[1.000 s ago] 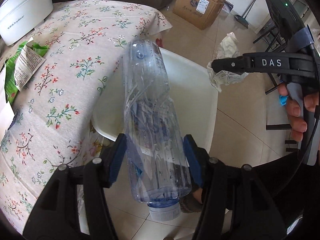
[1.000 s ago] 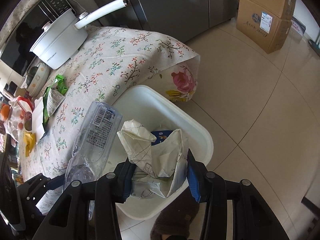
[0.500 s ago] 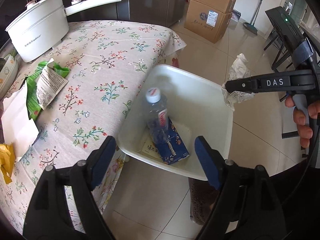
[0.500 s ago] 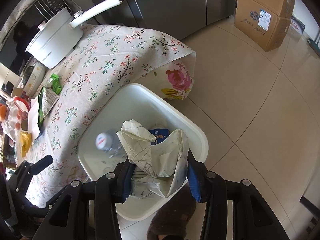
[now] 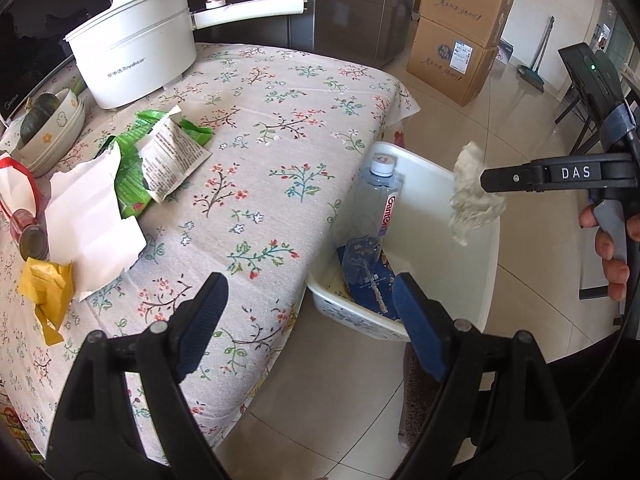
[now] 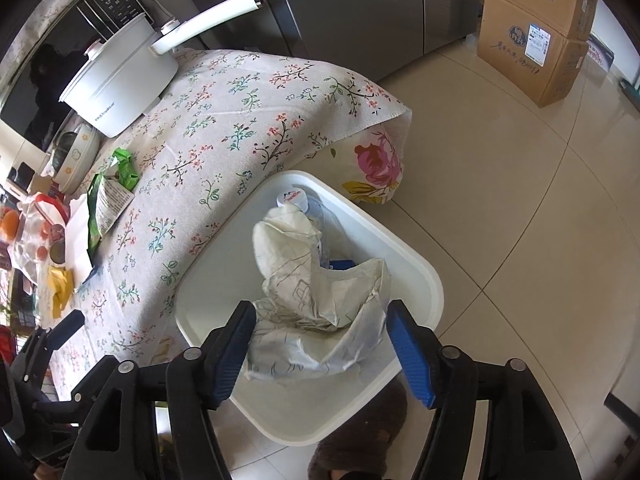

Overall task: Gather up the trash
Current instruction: 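Carry the bottle and paper wrapper to the white bin and release both, then grasp the yellow foil wrapper with the left tool while the right tool grasps the white snack packet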

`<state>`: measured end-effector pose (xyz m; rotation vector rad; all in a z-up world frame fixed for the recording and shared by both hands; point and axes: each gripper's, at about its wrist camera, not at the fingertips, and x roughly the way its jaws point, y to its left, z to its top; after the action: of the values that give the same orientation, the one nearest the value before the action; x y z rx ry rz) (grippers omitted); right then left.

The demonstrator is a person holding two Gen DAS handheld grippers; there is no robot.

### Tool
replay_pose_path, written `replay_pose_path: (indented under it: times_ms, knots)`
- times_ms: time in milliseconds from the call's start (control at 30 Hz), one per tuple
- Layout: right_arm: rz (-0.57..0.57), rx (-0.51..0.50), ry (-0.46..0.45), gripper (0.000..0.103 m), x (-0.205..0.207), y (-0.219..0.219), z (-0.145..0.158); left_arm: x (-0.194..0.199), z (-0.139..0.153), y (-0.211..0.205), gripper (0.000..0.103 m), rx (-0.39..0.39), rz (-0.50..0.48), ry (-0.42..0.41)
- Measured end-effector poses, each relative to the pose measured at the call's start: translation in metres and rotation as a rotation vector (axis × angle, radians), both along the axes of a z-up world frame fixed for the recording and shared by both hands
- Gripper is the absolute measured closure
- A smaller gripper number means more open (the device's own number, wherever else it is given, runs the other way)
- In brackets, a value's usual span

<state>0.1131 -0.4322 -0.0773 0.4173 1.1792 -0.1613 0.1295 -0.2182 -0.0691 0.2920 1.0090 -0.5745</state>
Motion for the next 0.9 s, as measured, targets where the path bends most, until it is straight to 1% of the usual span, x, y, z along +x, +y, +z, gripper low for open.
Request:
replay_pose_path:
  times_ms: [100,300,500,767,900]
  knots:
    - [0.003,0.003,-0.004,0.025,0.002,0.003,0.002,0.001,0.004,0.007,0.018,-0.001,0.011,-0.008]
    - [0.009,0.005,0.000,0.024,0.005,0.011,0.005,0.004,0.008,0.020,0.017,-0.004,0.036,-0.017]
    - [0.022,0.000,-0.016,0.024,0.013,0.023,0.014,0.009,0.013,0.036,0.017,-0.004,0.070,-0.024]
    - [0.089,-0.061,-0.044,0.021,0.032,0.060,0.030,0.021,0.019,0.076,0.017,-0.003,0.162,-0.039]
    - [0.124,-0.065,-0.050,0.020,0.043,0.082,0.033,0.029,0.021,0.101,0.017,0.000,0.227,-0.043]
